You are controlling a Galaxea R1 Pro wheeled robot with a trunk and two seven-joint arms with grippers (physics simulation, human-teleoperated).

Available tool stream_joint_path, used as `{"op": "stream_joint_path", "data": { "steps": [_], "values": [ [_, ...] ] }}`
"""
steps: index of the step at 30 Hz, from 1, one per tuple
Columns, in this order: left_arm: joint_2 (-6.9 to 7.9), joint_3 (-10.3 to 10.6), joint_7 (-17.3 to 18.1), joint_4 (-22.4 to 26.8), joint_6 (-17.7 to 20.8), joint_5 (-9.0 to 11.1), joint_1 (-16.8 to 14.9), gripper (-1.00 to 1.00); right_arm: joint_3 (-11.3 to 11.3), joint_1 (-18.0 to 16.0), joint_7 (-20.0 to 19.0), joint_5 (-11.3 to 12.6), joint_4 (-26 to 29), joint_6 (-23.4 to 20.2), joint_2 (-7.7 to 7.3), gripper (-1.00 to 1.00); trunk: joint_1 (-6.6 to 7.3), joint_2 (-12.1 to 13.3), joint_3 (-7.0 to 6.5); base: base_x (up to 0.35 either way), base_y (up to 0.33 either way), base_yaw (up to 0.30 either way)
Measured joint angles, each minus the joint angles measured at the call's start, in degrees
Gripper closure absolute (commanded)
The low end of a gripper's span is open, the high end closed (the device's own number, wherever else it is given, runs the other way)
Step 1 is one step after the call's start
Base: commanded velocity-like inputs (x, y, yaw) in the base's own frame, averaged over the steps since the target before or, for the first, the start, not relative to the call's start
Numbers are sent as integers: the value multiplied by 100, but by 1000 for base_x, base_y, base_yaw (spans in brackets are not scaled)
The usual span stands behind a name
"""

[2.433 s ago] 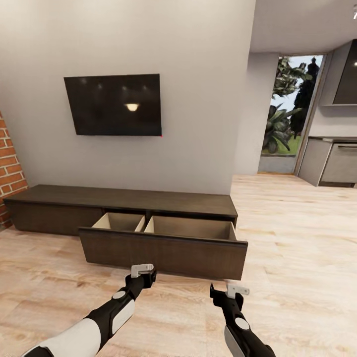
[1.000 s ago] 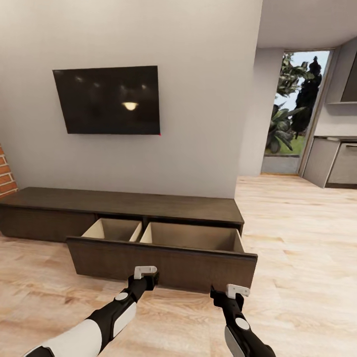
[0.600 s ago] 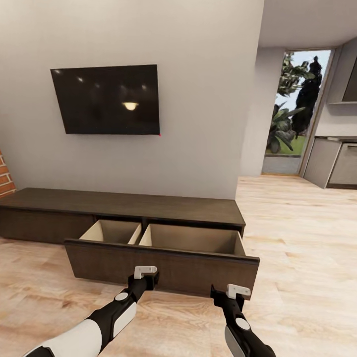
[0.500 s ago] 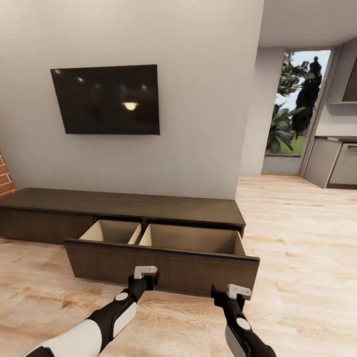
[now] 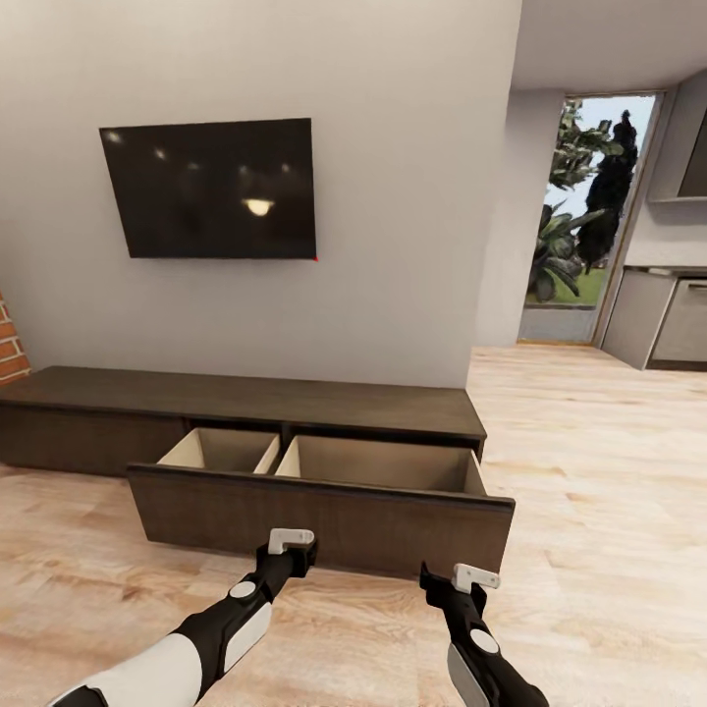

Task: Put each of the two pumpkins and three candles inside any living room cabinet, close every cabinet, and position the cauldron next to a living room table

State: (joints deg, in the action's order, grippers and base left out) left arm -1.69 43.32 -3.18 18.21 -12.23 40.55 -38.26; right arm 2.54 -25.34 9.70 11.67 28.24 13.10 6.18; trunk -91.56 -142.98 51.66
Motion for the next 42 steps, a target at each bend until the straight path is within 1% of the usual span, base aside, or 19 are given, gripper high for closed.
{"op": "stream_joint_path", "data": {
  "steps": [3,5,6,7,8,10,12,20,32,42],
  "values": [
    [-3,17,4,0,-6,-8,0,-100,0,1,0,4,0,0,0,-100,-19,-26,64,0,0,0],
    [-5,75,5,0,-7,-12,0,-100,0,0,0,5,0,0,0,-100,-24,-28,108,0,0,0],
    [-7,190,4,0,-7,-9,0,-100,-2,-1,0,6,0,0,0,-100,-27,-30,131,0,0,0],
    [-7,263,3,0,-8,-4,0,-100,-3,0,0,7,0,0,0,-100,-29,-31,153,0,0,0],
    [-8,377,2,0,-8,3,0,-100,-2,-1,0,8,0,0,0,-100,-29,-32,153,0,0,0],
    [-5,478,0,-1,-12,13,0,-100,-1,-2,0,9,0,0,0,-100,-29,-32,153,0,0,0],
    [2,530,0,-1,-15,20,0,-100,0,-2,0,7,0,-4,0,-100,-29,-32,153,0,0,0],
    [2,581,-5,-4,-17,21,0,-100,13,-3,-3,-3,0,-9,0,-100,-28,-32,153,27,0,0],
    [0,592,-8,-9,-17,22,0,-100,26,-3,-5,-9,0,-9,0,-100,-26,-32,153,272,0,0],
    [0,591,-8,-9,-18,27,0,-100,17,-3,-1,-4,0,-9,0,-100,-29,-32,153,55,0,0]
  ]
}}
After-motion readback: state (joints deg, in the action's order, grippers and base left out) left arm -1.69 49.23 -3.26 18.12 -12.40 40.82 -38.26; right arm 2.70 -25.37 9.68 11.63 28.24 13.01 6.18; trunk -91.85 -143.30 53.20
